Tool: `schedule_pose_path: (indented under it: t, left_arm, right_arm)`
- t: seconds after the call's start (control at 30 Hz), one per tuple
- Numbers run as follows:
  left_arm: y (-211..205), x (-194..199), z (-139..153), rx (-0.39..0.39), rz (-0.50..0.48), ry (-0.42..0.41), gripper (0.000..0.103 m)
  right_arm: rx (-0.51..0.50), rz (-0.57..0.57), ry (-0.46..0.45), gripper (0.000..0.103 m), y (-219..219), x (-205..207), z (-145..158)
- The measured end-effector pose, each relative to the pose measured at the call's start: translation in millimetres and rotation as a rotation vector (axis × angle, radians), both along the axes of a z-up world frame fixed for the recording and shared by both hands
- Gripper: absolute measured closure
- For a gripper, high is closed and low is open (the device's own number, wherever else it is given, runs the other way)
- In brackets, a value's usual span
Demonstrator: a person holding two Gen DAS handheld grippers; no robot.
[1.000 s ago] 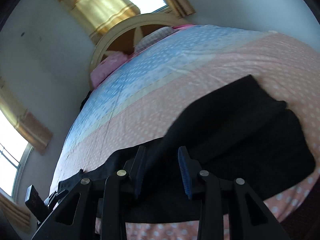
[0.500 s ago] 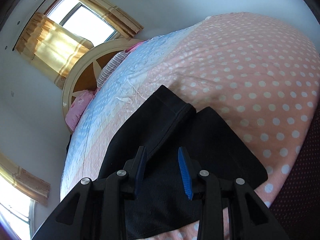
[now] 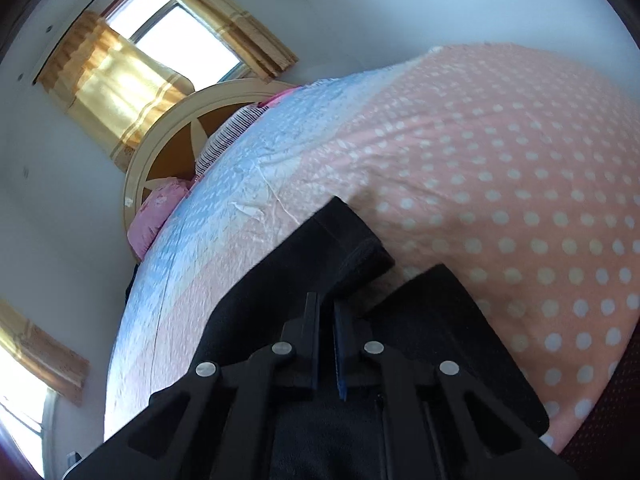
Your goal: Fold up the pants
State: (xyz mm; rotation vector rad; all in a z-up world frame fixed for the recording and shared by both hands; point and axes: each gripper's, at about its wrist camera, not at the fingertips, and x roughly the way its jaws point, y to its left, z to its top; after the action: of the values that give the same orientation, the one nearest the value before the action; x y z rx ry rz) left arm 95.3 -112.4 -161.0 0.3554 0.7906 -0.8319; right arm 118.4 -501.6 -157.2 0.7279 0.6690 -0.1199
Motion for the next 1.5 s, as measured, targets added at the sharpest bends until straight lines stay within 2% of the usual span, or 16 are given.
schedule_pose_path:
  t: [0.03,0.07,0.13,0.17,0.37,0.83,0.97,1.1,1.2,1.3,1.37,1.5]
  left_arm:
    - [3,2,1,0.006,0.000,-0.003,0.064]
    - [4,2,1,0.019,0.002,-0.020,0.069]
    - [2,4,1,0.029,0.013,-0.032,0.092]
    - [5,5,3,0.017,0.016,-0.023,0.094]
    - [20,4,16,-0.039,0.042,-0.038,0.094]
    - [20,-8,20,-0.085,-0.002,-0.023,0.095]
    - [18,-8,8,-0.071,-0.009,-0.003,0.095]
    - [18,-6,-4,-0.067,-0.002,0.025,0.095]
    - [19,-7,-3,-0.081,0.000,0.024,0.095]
    - [18,-6,-5,-0.082,0.002,0.026,0.095]
    - [19,-6,-7,-0.087,0.004,0.027,0.095]
    - [23,-6,-6,-0.095,0.009,0.029,0.095]
  right_arm:
    - [-0.007,0.001,-0.014,0.099,1,-3,4]
    - [-0.011,0.002,-0.028,0.100,1,-7,8]
    - [-0.016,0.002,-0.053,0.100,0,-16,15]
    - [-0.019,0.000,-0.064,0.100,-1,-21,19]
    - [-0.027,-0.024,-0.086,0.100,-12,-51,25]
    - [-0.005,-0.042,-0.011,0.100,-22,-89,-4]
    - [-0.011,-0.069,0.030,0.100,-24,-93,-15]
    - [-0.019,-0.074,0.010,0.100,-21,-102,-10]
    - [-0.031,-0.075,0.037,0.100,-21,-102,-15]
    - [0.007,-0.081,0.087,0.100,-25,-99,-28]
    - [-0.013,-0.083,0.071,0.100,-24,-103,-22]
    - [-0.027,-0.076,0.118,0.100,-21,-99,-27]
